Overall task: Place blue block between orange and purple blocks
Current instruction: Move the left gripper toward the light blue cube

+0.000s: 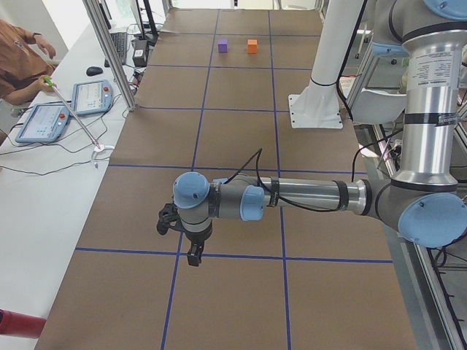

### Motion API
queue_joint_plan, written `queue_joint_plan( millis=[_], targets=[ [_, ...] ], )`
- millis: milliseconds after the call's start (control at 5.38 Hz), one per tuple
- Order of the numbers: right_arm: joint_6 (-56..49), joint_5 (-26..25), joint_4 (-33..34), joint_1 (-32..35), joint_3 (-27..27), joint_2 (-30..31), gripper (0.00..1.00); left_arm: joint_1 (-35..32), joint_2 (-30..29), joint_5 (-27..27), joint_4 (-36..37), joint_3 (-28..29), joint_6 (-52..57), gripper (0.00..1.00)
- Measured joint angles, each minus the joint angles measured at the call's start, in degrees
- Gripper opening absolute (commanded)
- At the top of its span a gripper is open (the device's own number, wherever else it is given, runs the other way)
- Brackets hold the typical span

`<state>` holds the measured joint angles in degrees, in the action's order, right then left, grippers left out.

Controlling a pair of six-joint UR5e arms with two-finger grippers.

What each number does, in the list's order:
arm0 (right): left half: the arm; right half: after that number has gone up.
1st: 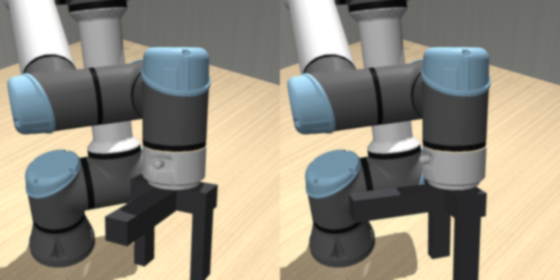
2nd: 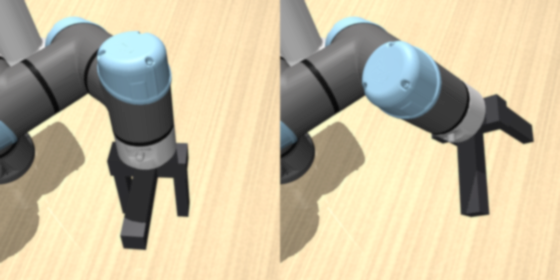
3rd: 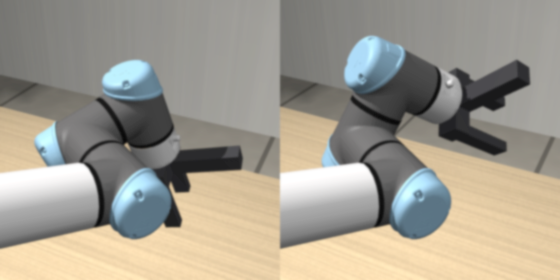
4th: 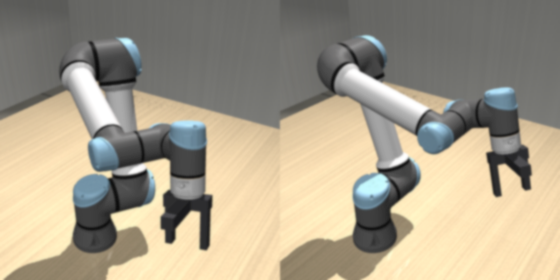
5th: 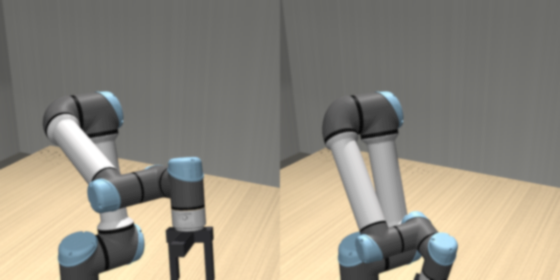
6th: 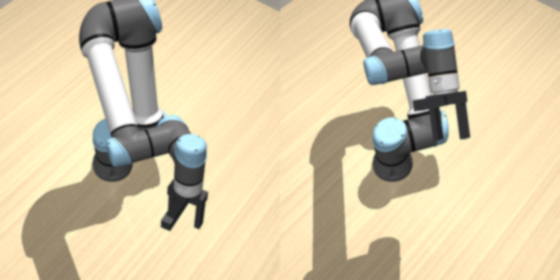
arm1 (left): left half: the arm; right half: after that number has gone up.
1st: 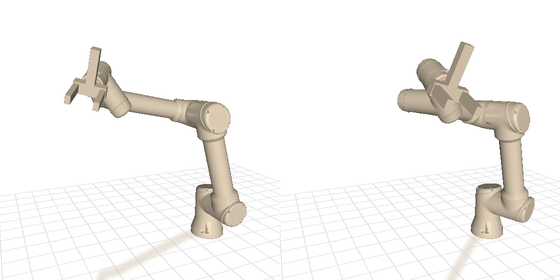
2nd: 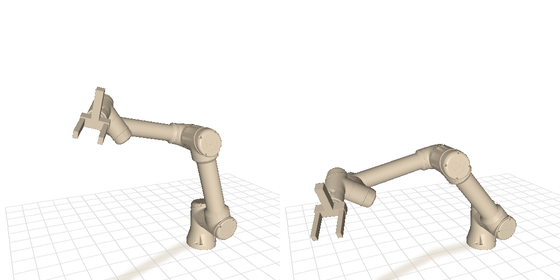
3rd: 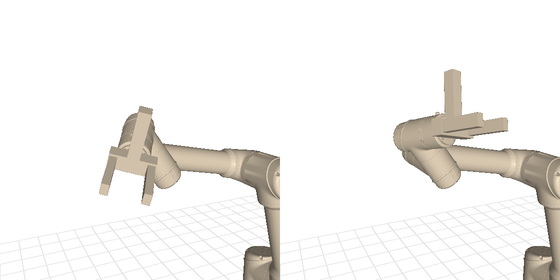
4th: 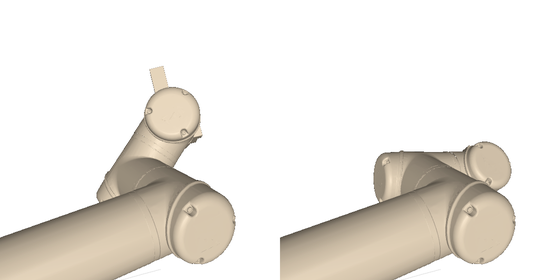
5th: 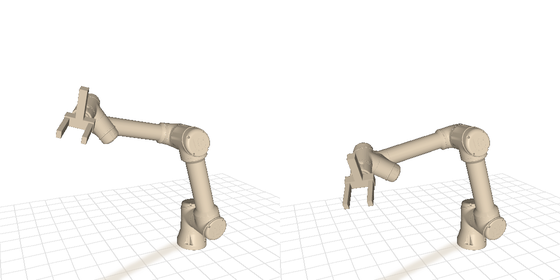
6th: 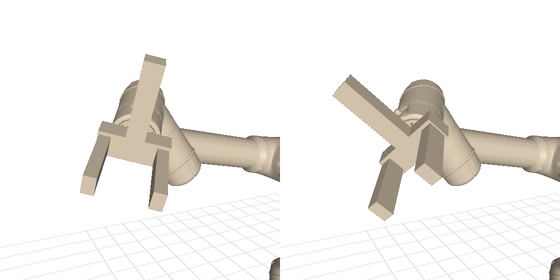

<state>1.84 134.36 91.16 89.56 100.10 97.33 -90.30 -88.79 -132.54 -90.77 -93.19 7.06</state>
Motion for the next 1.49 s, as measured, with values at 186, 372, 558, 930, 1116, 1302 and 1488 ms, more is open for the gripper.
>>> queue_joint_plan(
  millis=[186, 372, 558, 930, 1116, 1302, 1488],
  targets=[
    [0.08, 0.11, -0.72, 0.0, 0.0, 0.03, 1.0, 0.06, -0.18, 0.01, -0.09, -0.06, -0.05, 1.0],
    [0.21, 0.4, -1.81, 0.0, -0.09, 0.14, 1.0, 0.43, -0.29, 0.0, -1.02, -0.44, -0.1, 1.0],
    [0.25, 0.81, -2.13, 0.0, -0.11, 0.19, 1.0, 1.09, -0.5, -0.05, -2.61, -1.03, -0.34, 1.0],
    [0.2, 1.37, -2.26, 0.0, -0.1, 0.22, 1.0, 3.14, -1.57, -1.36, -3.75, -6.47, -1.71, 1.0],
    [0.18, 1.42, -2.26, 0.0, -0.14, 0.23, 1.0, 5.88, -1.8, -2.37, -3.79, -8.98, -7.26, 1.0],
    [0.18, 1.43, -2.27, 0.0, -0.16, 0.23, 1.0, 10.36, -1.85, -2.41, -4.08, -11.55, -18.63, 1.0],
    [0.18, 1.44, -2.26, 0.0, -0.16, 0.21, 1.0, 15.21, -1.81, -1.8, -5.37, -13.74, -30.39, 1.0]
  ],
)
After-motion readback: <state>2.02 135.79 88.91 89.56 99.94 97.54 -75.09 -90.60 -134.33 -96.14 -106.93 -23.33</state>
